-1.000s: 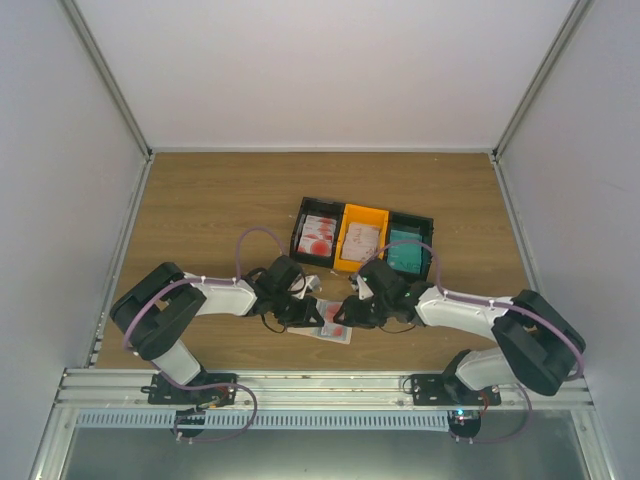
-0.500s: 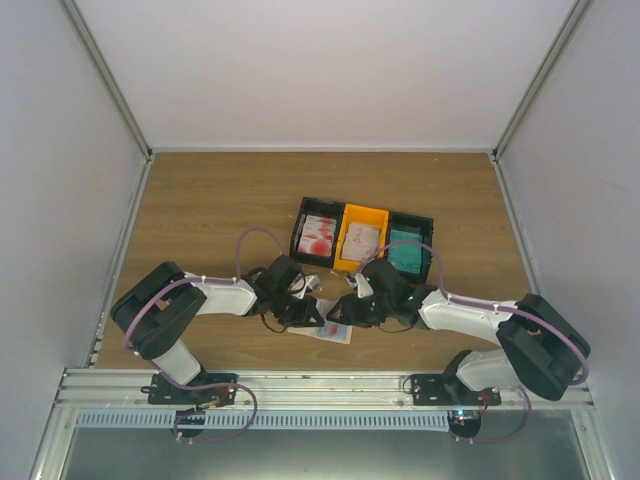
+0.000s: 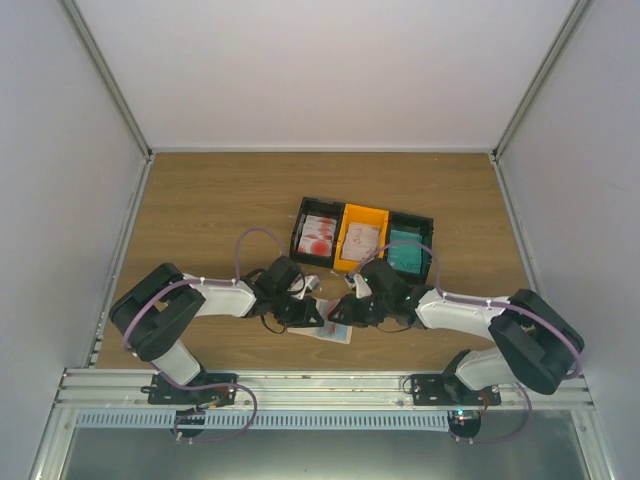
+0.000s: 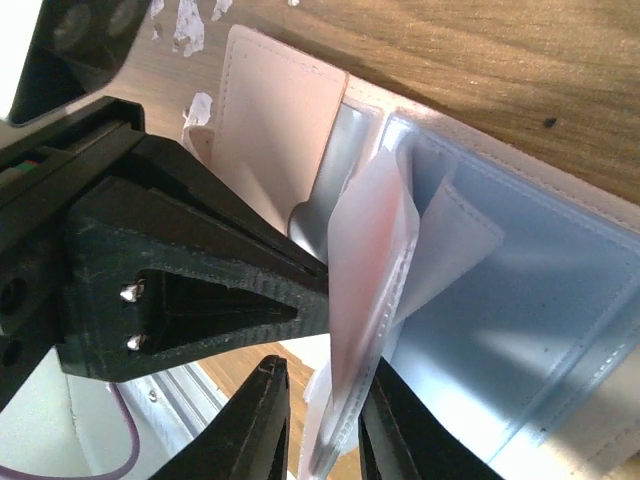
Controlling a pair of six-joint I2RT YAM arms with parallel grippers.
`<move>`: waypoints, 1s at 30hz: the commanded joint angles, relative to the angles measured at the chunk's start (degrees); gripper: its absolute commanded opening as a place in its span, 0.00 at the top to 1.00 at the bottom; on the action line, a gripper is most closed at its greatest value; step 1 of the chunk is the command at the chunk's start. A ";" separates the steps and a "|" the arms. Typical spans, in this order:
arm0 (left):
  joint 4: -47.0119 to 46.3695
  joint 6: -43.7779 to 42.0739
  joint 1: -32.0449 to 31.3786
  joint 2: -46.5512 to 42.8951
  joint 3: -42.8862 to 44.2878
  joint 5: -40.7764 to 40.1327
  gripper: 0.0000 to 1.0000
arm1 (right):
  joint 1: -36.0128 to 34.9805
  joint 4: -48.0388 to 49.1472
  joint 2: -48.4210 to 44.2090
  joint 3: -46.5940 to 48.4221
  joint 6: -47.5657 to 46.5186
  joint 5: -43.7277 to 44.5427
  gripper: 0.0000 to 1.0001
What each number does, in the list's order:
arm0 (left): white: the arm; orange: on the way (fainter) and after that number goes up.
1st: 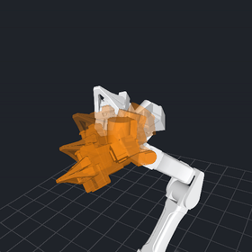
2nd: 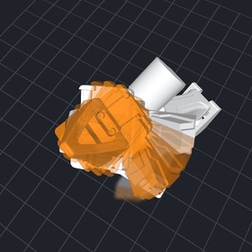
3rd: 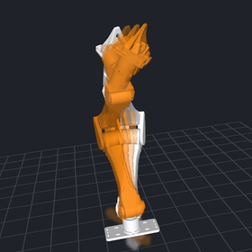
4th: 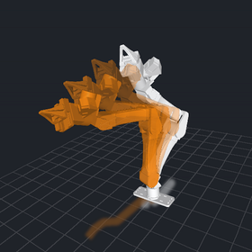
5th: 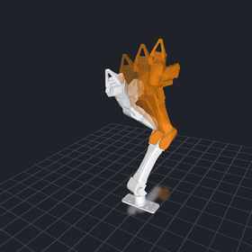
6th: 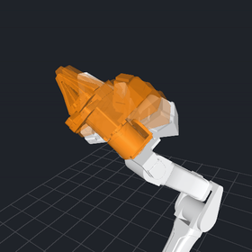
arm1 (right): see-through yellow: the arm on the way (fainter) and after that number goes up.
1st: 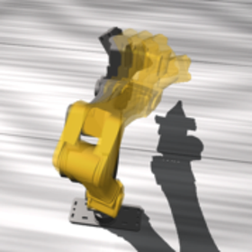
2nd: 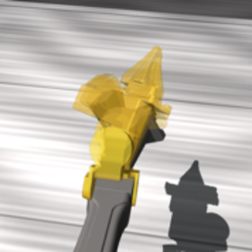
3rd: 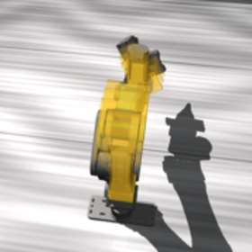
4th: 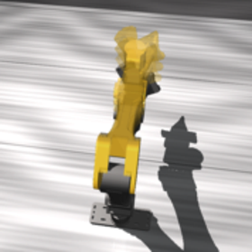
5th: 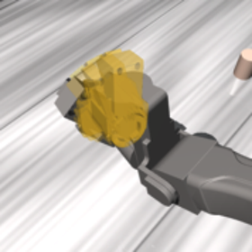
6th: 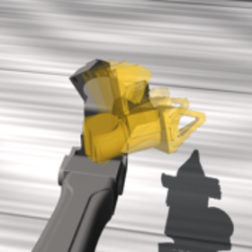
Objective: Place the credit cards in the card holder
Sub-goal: Insert the credit card into the card holder.
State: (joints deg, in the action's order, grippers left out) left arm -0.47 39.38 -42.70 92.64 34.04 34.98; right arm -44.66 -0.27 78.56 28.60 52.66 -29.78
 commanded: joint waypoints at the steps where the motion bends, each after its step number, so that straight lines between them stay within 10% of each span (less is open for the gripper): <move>1: 3.39 -0.99 -0.01 -0.98 -2.21 -8.71 0.92 | 0.14 0.77 1.01 1.54 -1.18 1.03 0.80; 7: 6.07 -0.56 -0.02 -6.75 -1.34 -9.37 0.81 | 0.11 0.50 0.83 3.36 -2.15 0.05 0.64; 30: 18.19 1.76 2.14 -22.05 -0.39 -23.58 0.77 | -1.86 5.31 8.97 9.79 -5.01 -3.98 0.62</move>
State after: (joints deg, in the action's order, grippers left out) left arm 15.79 40.12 -42.13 74.67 33.58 16.36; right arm -45.76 1.87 85.23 36.01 49.08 -32.95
